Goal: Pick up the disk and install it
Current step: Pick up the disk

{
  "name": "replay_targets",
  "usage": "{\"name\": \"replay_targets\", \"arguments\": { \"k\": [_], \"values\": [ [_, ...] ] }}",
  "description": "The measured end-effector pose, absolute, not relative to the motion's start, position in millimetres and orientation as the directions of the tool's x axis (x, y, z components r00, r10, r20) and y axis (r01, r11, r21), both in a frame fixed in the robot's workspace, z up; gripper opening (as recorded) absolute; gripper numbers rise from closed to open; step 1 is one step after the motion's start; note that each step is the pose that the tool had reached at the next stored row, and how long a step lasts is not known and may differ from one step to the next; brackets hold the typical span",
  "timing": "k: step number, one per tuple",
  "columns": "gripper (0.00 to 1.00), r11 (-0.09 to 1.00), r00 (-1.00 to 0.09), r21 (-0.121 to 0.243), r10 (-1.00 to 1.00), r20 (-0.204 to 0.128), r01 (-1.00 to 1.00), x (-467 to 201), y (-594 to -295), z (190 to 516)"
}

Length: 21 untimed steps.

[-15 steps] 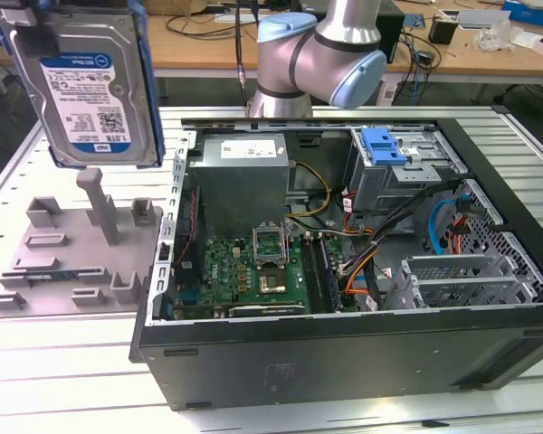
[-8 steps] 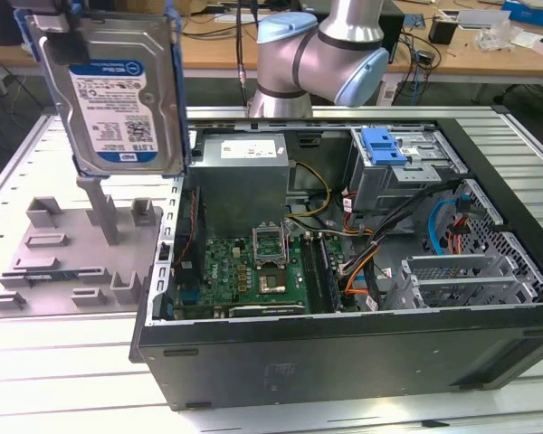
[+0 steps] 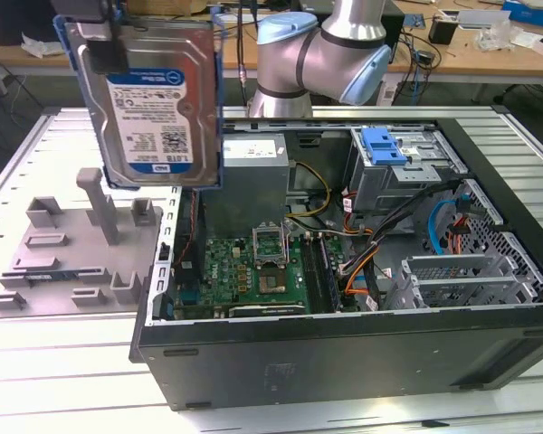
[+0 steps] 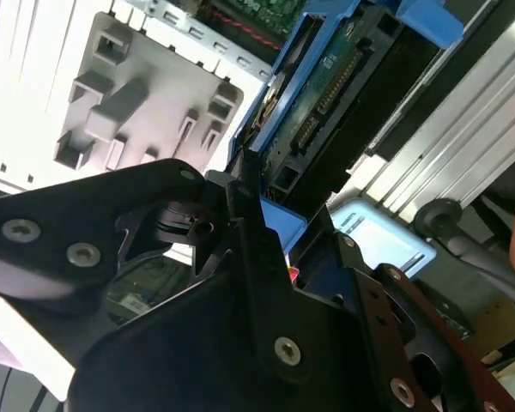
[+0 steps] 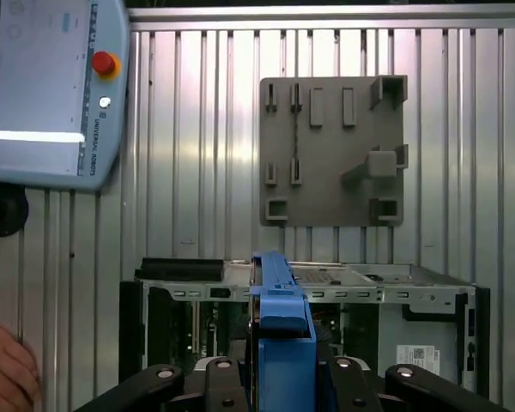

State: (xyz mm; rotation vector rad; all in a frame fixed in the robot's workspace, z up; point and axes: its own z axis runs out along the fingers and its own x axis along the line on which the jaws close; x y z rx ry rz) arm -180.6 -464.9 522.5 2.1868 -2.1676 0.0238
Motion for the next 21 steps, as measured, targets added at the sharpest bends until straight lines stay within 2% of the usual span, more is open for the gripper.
{"name": "replay_targets", "arguments": {
  "k": [21],
  "values": [
    [0.37,-0.008,0.011,0.045,-0.998,0.055,-0.999,-91.3,-504.3,524.8]
  ]
}}
